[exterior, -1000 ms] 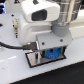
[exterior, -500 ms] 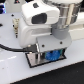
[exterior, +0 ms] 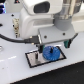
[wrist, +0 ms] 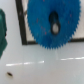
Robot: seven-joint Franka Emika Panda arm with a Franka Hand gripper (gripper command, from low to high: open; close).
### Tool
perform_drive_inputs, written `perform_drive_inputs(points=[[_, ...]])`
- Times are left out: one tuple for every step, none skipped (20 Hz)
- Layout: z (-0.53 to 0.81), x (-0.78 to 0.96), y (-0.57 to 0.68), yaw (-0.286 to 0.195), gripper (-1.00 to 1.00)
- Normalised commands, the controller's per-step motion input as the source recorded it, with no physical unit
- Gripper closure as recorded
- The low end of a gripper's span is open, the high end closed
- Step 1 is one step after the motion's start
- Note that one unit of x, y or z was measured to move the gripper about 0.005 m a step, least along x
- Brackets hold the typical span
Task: Insert the blue gear onto the right peg, followed by the red gear
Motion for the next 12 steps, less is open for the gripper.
perform_drive_inputs(points=[[0.30,-0.52,0.27,0.000,-1.00],[0.27,-0.55,0.27,0.000,-1.00],[0.25,-0.60,0.31,0.000,-1.00],[0.23,-0.61,0.31,0.000,-1.00],[0.21,-0.68,0.33,0.000,-1.00],[0.20,-0.64,0.31,0.000,-1.00],[0.14,-0.71,0.28,0.000,-1.00],[0.09,-0.76,0.20,0.000,-1.00],[0.05,-0.77,0.14,0.000,-1.00],[0.01,-0.77,0.10,0.000,-1.00],[-0.01,-0.78,0.15,0.000,-1.00],[0.00,-0.80,0.12,0.000,-1.00]])
